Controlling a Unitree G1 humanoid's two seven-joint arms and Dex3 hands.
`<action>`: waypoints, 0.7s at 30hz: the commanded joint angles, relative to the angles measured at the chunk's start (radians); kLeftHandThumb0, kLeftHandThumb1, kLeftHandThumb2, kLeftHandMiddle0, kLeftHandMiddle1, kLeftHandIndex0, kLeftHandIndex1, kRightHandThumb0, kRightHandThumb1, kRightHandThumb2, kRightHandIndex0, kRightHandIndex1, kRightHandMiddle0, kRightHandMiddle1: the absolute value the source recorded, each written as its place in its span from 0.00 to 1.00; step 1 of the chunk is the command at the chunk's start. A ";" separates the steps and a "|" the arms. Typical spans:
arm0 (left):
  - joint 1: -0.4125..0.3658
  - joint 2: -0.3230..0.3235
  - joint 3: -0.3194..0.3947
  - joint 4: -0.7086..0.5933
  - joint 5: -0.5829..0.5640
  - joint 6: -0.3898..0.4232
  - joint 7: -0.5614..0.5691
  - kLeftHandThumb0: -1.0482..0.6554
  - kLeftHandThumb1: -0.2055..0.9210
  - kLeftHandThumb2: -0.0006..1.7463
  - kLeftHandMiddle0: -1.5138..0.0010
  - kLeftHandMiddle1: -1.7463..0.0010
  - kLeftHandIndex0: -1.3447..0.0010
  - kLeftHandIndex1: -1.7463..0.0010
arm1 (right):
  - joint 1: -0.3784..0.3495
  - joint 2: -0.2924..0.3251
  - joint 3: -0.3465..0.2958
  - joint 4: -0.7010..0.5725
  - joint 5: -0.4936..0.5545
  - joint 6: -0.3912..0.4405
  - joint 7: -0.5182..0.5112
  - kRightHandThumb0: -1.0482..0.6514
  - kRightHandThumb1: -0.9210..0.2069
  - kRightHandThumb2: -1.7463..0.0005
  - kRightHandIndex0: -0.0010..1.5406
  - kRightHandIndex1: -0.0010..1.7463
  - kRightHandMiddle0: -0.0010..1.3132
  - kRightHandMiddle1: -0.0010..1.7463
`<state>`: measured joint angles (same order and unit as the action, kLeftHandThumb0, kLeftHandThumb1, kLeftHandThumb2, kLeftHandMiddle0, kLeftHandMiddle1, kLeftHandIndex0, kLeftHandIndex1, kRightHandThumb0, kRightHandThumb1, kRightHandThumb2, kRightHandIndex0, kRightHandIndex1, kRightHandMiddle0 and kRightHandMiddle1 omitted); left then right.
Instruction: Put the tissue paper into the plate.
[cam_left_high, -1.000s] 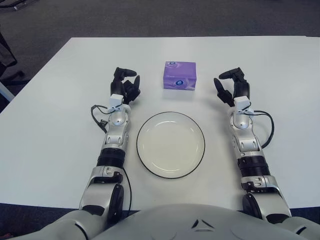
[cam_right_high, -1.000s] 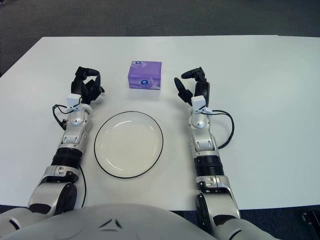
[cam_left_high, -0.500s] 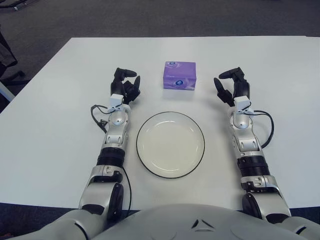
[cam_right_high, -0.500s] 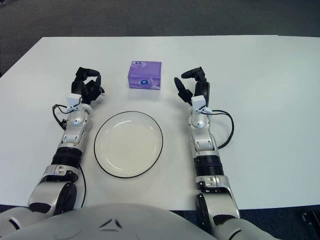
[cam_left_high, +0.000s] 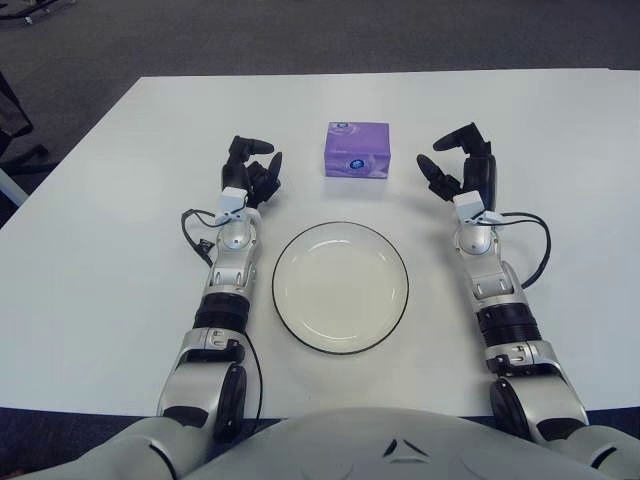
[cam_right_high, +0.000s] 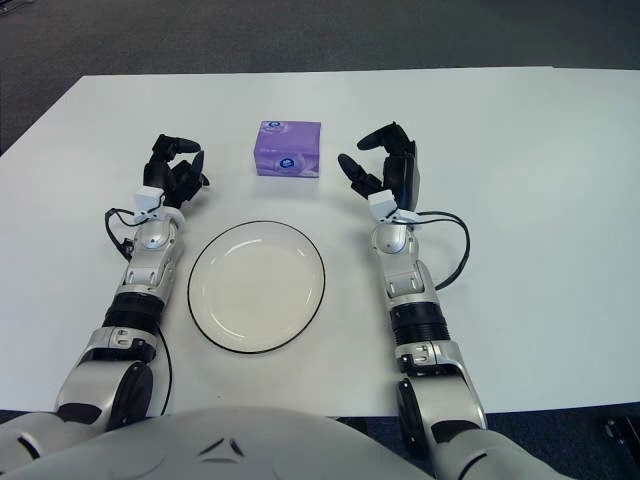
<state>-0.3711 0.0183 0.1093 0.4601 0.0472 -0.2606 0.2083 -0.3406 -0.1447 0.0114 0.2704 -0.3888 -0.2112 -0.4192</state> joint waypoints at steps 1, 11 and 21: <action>0.113 -0.004 0.004 0.078 0.000 -0.013 -0.002 0.40 0.99 0.19 0.48 0.00 0.68 0.13 | 0.003 -0.008 0.003 -0.001 -0.018 0.028 0.004 0.41 0.00 0.77 0.57 0.21 0.24 0.93; 0.112 -0.002 0.004 0.082 -0.003 -0.015 -0.003 0.40 0.99 0.19 0.49 0.00 0.68 0.13 | -0.038 -0.047 0.029 -0.024 -0.085 0.033 -0.012 0.41 0.00 0.76 0.56 0.21 0.23 0.93; 0.109 0.002 0.003 0.089 -0.005 -0.019 -0.004 0.40 0.99 0.19 0.49 0.00 0.68 0.13 | -0.167 -0.161 0.132 0.088 -0.276 -0.048 -0.081 0.41 0.00 0.76 0.52 0.20 0.22 0.94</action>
<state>-0.3739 0.0400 0.1140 0.4765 0.0464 -0.2701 0.2071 -0.4458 -0.2711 0.1173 0.3299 -0.6205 -0.2289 -0.4849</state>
